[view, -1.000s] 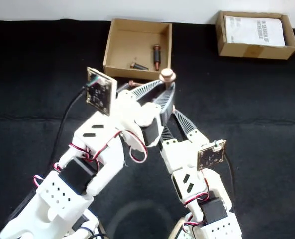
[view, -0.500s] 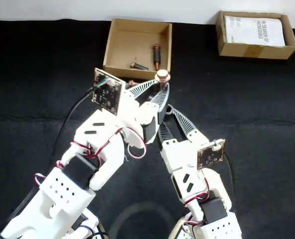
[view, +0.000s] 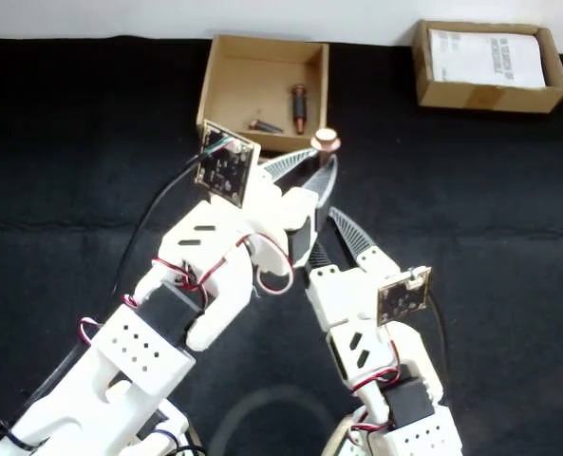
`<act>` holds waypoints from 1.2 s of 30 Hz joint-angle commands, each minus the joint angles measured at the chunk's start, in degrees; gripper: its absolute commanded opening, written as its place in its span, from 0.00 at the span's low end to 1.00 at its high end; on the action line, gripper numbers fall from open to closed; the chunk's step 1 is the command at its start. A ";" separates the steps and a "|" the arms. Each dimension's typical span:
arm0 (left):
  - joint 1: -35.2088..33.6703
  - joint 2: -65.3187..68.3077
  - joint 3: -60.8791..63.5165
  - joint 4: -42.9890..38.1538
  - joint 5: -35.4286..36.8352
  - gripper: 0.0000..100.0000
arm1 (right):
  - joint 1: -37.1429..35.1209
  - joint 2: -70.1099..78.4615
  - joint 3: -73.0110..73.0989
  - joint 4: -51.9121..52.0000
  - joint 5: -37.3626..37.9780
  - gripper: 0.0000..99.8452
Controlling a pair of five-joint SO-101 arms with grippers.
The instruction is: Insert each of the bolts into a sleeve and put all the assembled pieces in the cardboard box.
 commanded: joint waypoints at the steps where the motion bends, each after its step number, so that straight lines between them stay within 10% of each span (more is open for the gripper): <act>1: 0.84 -0.40 -2.86 3.16 -0.26 0.01 | 0.04 -1.45 7.52 0.13 -0.44 0.01; 13: 10.51 -8.92 -2.33 20.04 -0.35 0.01 | 0.04 -1.27 7.52 0.13 -0.35 0.01; 25: 4.70 -8.92 7.52 20.22 -0.44 0.02 | 0.04 -1.63 7.52 0.13 -0.18 0.01; 36: 3.21 -9.36 7.78 20.57 -0.35 0.33 | 0.04 -1.19 7.52 0.13 -0.18 0.01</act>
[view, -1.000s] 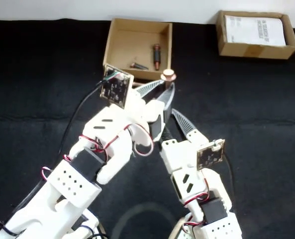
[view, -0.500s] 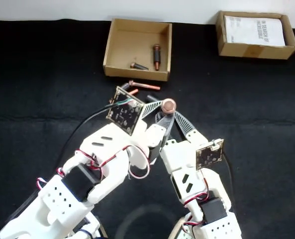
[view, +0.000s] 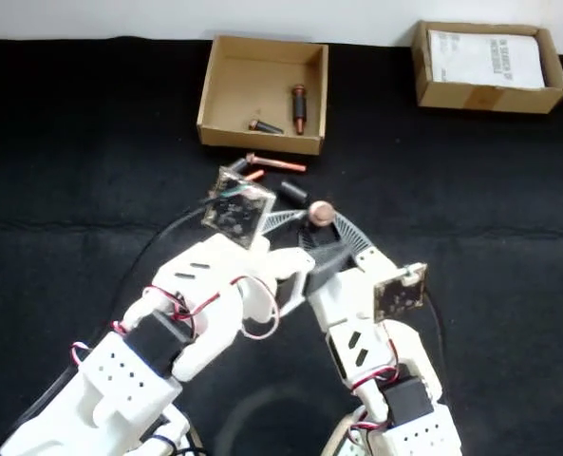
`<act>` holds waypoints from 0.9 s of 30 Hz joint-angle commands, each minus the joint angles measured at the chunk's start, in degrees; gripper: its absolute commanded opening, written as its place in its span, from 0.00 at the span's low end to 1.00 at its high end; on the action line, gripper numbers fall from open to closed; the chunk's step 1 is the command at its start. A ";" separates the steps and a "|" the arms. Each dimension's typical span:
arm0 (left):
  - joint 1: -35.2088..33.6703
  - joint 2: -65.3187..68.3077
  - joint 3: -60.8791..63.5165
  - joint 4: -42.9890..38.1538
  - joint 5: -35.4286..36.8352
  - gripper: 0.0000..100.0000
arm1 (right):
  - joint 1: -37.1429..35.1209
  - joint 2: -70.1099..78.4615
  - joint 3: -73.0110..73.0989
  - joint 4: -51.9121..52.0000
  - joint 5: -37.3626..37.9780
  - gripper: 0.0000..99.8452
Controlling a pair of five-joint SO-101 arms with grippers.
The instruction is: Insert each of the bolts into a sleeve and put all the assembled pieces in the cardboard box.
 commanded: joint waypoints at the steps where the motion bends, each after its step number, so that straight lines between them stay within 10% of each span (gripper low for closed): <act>1: -0.31 -0.84 -1.27 0.35 -0.18 0.33 | 0.13 -1.36 7.52 -0.31 -0.26 0.01; 16: -6.37 -6.81 -15.60 27.25 -0.35 0.33 | 2.59 -1.45 6.55 -0.31 -0.26 0.01; 27: -25.36 -28.79 -4.53 26.81 -7.47 0.04 | 4.35 -1.01 -11.65 7.43 -0.09 0.01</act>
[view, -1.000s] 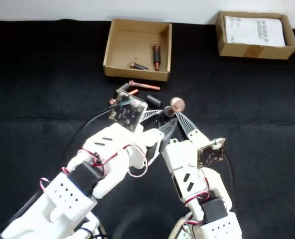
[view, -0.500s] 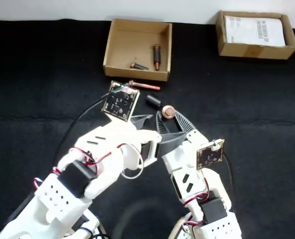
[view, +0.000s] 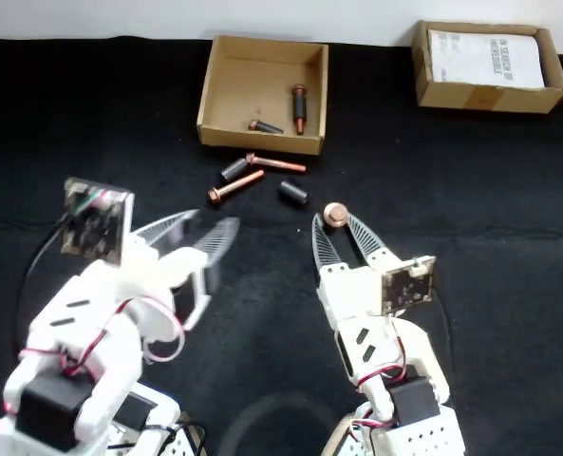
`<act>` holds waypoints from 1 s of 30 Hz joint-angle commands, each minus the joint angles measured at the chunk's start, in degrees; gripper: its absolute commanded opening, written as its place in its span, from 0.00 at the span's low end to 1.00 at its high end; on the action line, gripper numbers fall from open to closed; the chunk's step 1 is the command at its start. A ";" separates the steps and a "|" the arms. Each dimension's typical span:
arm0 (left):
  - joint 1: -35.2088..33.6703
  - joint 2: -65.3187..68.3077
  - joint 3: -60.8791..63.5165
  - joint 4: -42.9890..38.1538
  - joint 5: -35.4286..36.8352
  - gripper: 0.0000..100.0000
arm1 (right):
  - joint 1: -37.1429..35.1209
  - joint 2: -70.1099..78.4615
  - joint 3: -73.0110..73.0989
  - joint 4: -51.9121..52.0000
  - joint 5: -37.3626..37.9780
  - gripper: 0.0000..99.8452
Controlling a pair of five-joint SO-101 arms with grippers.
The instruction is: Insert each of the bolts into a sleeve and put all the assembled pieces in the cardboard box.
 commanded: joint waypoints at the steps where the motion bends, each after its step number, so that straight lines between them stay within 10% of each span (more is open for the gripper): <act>1: -4.44 -7.25 5.76 -0.53 -3.34 0.02 | 0.84 -0.04 -7.60 0.40 0.35 0.01; 30: -17.98 -22.20 50.42 -18.90 -4.13 0.01 | 1.01 90.95 -76.09 0.31 4.84 0.01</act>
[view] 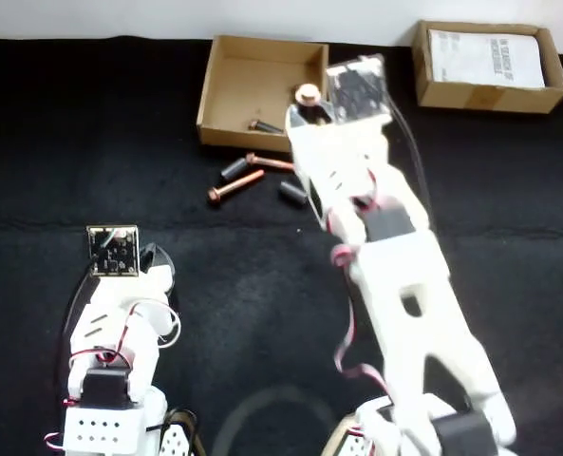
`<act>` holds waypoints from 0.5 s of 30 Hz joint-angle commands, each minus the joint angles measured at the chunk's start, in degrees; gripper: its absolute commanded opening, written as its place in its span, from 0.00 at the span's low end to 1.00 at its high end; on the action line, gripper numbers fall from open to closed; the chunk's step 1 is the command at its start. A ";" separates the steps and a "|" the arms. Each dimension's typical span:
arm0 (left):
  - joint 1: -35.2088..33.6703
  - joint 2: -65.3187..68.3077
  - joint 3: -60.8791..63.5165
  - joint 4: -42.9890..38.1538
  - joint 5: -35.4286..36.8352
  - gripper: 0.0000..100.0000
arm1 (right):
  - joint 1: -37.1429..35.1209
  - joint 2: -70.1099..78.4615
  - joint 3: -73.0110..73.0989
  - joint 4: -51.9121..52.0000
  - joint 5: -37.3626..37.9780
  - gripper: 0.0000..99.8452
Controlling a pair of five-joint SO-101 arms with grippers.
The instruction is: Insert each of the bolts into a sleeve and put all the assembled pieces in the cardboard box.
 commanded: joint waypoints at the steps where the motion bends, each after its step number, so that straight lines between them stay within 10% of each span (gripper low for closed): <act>1: -0.40 -0.13 0.92 3.16 -0.09 0.02 | 0.84 9.27 -11.47 -0.04 0.53 0.01; 15: -0.57 -0.22 0.92 7.47 -0.44 0.02 | 0.92 41.54 -42.24 2.86 9.41 0.01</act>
